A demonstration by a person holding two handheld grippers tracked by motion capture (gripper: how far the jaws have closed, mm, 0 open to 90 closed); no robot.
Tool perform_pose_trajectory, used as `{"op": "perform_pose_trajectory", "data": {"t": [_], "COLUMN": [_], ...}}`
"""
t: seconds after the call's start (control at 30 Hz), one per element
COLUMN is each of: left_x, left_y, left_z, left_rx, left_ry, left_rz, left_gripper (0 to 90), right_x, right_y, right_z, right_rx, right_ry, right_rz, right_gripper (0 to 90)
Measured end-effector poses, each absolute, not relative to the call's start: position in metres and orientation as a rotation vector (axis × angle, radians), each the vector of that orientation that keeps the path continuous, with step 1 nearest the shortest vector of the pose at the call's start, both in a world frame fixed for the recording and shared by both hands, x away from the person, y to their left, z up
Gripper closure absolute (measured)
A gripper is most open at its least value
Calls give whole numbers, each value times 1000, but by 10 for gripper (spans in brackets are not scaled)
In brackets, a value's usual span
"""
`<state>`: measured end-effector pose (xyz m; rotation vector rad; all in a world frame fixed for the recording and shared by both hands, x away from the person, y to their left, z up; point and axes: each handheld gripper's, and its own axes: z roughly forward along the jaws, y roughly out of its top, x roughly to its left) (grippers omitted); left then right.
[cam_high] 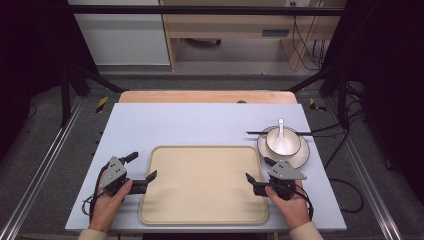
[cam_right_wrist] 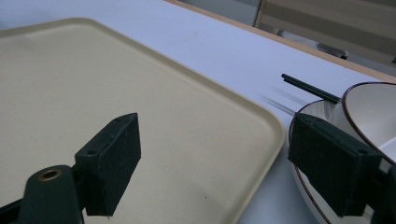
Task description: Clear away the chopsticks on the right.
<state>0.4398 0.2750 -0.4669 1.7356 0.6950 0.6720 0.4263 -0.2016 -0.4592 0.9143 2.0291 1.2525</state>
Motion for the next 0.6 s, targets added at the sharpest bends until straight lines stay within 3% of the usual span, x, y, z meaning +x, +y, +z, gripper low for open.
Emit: {"op": "perform_pose_trajectory", "data": {"t": [0.2,0.3,0.37,0.6], "left_x": [440,439,439,438], "left_y": [275,275,276,273], "left_z": [-467,-467,-466,-468], "left_rx": [1735,1731,1729,1740], "left_ry": [701,699,696,714], "left_rz": [669,666,669,671], "left_gripper": [52,52,52,54], "right_x": [422,419,415,421], "right_y": [-204,-202,-202,-243], "right_z": [-454,-447,-436,-382], "right_rx": [885,851,823,820], "right_ry": [2023,2029,2031,1976], "right_rz": [1231,1192,1178,986], "right_gripper": [214,173,119,121]}}
